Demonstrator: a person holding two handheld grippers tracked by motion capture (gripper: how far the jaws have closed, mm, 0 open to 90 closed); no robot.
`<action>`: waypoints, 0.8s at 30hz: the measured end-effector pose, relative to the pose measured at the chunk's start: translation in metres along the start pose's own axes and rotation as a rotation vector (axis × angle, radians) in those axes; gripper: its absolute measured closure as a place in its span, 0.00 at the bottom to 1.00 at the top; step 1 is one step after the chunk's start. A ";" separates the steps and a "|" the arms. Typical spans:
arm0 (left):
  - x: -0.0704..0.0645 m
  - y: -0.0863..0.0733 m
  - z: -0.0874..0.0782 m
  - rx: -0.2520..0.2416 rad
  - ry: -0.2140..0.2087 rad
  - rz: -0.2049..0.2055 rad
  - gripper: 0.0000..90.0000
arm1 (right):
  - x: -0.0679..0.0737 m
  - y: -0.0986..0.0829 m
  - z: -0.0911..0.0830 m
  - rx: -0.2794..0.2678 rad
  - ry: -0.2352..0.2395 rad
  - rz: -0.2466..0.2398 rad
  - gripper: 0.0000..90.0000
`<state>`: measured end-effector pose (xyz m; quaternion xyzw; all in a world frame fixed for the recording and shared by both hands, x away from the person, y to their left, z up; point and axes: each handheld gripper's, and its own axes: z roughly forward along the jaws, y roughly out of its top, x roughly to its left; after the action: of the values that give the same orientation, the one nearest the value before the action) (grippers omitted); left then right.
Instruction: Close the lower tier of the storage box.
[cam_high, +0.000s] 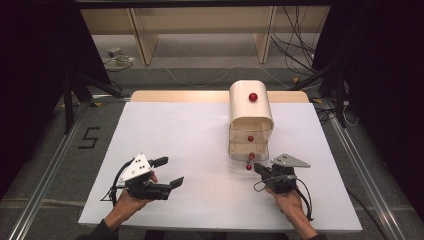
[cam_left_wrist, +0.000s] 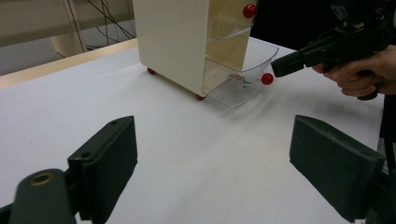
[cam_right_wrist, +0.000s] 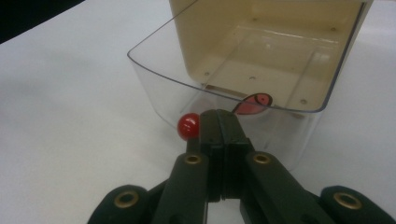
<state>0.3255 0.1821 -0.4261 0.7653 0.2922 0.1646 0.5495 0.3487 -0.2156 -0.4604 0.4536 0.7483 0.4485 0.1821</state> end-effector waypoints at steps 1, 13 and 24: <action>0.000 0.000 0.000 0.000 0.000 0.000 0.16 | 0.000 0.000 0.000 0.000 0.000 0.001 1.00; 0.000 0.000 0.000 -0.001 0.000 0.002 0.16 | 0.003 -0.001 0.003 0.003 -0.007 0.001 1.00; 0.000 0.000 -0.001 -0.001 0.000 0.006 0.16 | 0.003 -0.001 0.004 -0.002 -0.017 0.004 1.00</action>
<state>0.3250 0.1822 -0.4254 0.7660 0.2899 0.1664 0.5492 0.3490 -0.2113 -0.4629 0.4587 0.7455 0.4456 0.1879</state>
